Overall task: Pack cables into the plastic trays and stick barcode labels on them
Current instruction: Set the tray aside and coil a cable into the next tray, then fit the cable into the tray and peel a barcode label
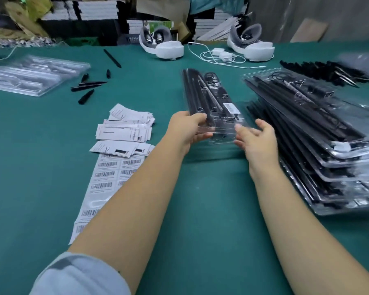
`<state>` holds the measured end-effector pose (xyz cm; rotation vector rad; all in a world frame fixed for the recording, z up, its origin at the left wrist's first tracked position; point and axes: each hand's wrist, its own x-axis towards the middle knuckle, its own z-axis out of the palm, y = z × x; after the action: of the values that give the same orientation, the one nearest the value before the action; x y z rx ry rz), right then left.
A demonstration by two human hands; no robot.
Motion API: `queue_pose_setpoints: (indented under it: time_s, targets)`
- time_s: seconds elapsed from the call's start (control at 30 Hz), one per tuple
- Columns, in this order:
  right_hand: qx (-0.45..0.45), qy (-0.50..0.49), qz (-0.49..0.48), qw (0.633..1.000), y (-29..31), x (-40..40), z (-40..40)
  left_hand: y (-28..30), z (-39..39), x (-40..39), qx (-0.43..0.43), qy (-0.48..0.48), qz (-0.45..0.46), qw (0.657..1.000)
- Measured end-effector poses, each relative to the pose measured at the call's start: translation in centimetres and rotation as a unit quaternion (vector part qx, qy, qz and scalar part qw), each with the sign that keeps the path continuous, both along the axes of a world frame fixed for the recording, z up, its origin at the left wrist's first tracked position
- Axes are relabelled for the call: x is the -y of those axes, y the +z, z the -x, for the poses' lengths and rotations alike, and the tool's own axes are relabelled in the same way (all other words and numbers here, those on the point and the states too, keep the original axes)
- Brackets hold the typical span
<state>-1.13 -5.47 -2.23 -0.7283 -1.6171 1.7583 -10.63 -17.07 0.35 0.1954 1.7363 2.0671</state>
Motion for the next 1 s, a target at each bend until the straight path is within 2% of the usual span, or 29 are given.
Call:
queue_pose_setpoints:
  time_s: [0.07, 0.13, 0.17, 0.27, 0.33, 0.43, 0.53, 0.67, 0.83, 1.0]
  targets:
    - [0.14, -0.05, -0.209, 0.967, -1.0, -0.3, 0.2, -0.1, -0.2, -1.3, 0.003, 0.023, 0.008, 1.0]
    - [0.213, -0.047, -0.298, 0.929, -1.6, -0.2, 0.5, -0.5, -0.6, -2.6, -0.002, 0.062, 0.035, 0.997]
    - [0.243, -0.031, -0.309, 0.919, -1.7, -0.2, 0.6, -0.9, -0.6, -3.1, -0.034, 0.089, 0.098, 0.991]
    - [0.304, 0.008, -0.305, 0.903, -1.7, -0.4, 0.6, -1.7, -0.5, -4.1, -0.14, 0.118, 0.316, 0.931]
    - [0.308, 0.017, -0.298, 0.903, -1.7, -0.5, 0.6, -1.7, -0.3, -4.4, -0.163, 0.085, 0.361, 0.914]
    - [0.303, 0.019, -0.305, 0.903, -1.4, -0.7, 0.6, -1.8, -0.3, -4.9, -0.184, 0.066, 0.366, 0.91]
    - [0.285, -0.003, -0.279, 0.917, -0.9, -1.1, 0.4, -1.9, -0.7, -5.2, -0.179, 0.07, 0.35, 0.917]
    - [0.293, 0.001, -0.304, 0.906, -0.8, -0.6, 0.2, -1.9, -0.3, -4.9, -0.154, 0.079, 0.327, 0.929]
    - [0.26, -0.008, -0.261, 0.93, -0.9, -0.6, 0.5, -1.6, -1.3, -5.7, -0.147, 0.076, 0.334, 0.928]
    - [0.272, 0.014, -0.255, 0.928, -0.9, -1.1, 0.6, -1.5, -2.2, -6.3, -0.141, 0.074, 0.351, 0.923]
